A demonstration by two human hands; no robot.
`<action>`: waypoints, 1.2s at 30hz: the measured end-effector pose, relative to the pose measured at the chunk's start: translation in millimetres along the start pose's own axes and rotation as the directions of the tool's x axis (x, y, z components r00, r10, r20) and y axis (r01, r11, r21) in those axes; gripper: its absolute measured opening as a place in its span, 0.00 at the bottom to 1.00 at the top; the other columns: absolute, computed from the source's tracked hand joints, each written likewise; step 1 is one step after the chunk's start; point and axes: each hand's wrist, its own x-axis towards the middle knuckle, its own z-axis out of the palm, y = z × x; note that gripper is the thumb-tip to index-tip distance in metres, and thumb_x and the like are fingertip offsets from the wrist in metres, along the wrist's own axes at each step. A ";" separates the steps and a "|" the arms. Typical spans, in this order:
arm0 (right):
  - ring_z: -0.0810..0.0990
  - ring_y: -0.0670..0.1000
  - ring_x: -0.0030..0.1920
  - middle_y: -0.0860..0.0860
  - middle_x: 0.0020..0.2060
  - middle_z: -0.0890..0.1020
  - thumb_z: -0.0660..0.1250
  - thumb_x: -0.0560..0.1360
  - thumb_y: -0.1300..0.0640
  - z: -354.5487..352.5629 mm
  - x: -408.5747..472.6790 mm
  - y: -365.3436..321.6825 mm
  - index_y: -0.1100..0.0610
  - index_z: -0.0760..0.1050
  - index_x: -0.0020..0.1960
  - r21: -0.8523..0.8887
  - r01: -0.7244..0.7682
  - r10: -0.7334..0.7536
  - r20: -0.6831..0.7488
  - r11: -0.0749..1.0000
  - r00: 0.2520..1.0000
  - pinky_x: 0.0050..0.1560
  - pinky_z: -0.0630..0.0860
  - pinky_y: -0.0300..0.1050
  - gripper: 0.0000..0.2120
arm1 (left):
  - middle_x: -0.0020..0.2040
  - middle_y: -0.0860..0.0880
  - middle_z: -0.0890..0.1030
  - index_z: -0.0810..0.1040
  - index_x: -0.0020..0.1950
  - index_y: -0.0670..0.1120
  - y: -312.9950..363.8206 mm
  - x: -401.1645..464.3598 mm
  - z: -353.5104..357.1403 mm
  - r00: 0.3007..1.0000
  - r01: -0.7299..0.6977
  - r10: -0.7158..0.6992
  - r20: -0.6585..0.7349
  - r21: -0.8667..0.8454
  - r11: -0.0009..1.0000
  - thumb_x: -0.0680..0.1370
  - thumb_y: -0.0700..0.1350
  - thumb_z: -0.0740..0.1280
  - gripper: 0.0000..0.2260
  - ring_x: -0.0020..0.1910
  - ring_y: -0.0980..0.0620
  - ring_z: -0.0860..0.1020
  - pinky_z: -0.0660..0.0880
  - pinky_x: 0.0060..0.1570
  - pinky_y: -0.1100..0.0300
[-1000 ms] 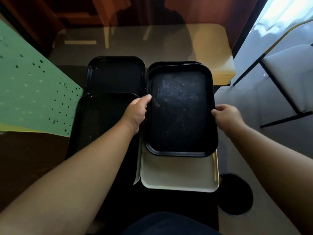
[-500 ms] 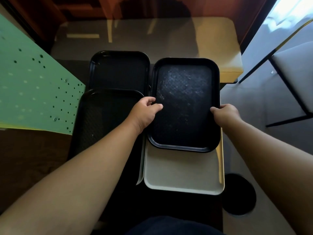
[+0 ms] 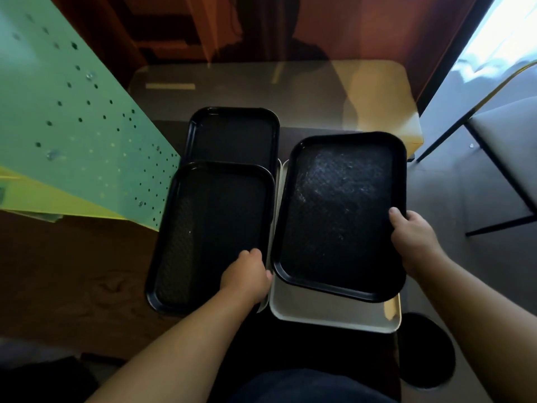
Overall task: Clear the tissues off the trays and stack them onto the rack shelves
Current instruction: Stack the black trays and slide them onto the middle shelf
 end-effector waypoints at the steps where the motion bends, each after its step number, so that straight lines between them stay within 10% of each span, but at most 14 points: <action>1: 0.84 0.58 0.51 0.57 0.54 0.84 0.62 0.83 0.46 0.6 -5.7 1.6 0.55 0.76 0.62 -0.009 0.004 -0.004 0.004 1.000 1.000 0.57 0.82 0.61 0.15 | 0.54 0.48 0.75 0.72 0.54 0.49 -2.9 -4.0 1.4 0.999 -0.031 0.032 -0.012 0.014 0.999 0.80 0.51 0.64 0.07 0.45 0.49 0.77 0.79 0.45 0.51; 16: 0.86 0.59 0.51 0.57 0.49 0.87 0.58 0.83 0.39 64.4 -90.0 -16.8 0.56 0.80 0.57 0.057 -0.042 0.030 0.207 0.997 0.978 0.56 0.82 0.60 0.23 | 0.42 0.51 0.71 0.66 0.42 0.48 26.9 -85.1 -52.0 0.845 -0.417 0.325 -0.425 -0.141 0.898 0.80 0.49 0.60 0.09 0.35 0.49 0.72 0.66 0.34 0.56; 26: 0.84 0.54 0.45 0.56 0.44 0.84 0.56 0.84 0.41 116.3 -141.4 -28.8 0.56 0.80 0.48 0.083 -0.042 0.021 0.236 0.996 0.972 0.43 0.79 0.49 0.22 | 0.48 0.48 0.71 0.67 0.49 0.49 24.0 -97.7 -69.8 0.847 -0.498 0.470 -0.247 -0.058 0.866 0.82 0.52 0.59 0.08 0.41 0.47 0.74 0.71 0.40 0.52; 31: 0.86 0.52 0.36 0.56 0.34 0.87 0.58 0.83 0.39 125.6 -157.0 -26.6 0.60 0.81 0.47 0.170 -0.020 -0.028 0.279 0.985 0.960 0.35 0.78 0.45 0.26 | 0.52 0.46 0.76 0.73 0.56 0.46 9.9 -106.4 -75.3 0.708 -0.605 0.605 -0.364 0.129 0.786 0.80 0.45 0.58 0.08 0.49 0.46 0.75 0.72 0.55 0.49; 36: 0.85 0.54 0.39 0.56 0.34 0.86 0.61 0.79 0.35 136.8 -172.6 -25.1 0.62 0.80 0.47 0.265 -0.049 -0.017 0.239 0.963 0.971 0.38 0.75 0.46 0.29 | 0.54 0.46 0.74 0.71 0.59 0.45 -4.7 -113.8 -83.3 0.717 -0.676 0.634 -0.290 -0.066 0.734 0.78 0.43 0.62 0.10 0.52 0.48 0.73 0.73 0.53 0.53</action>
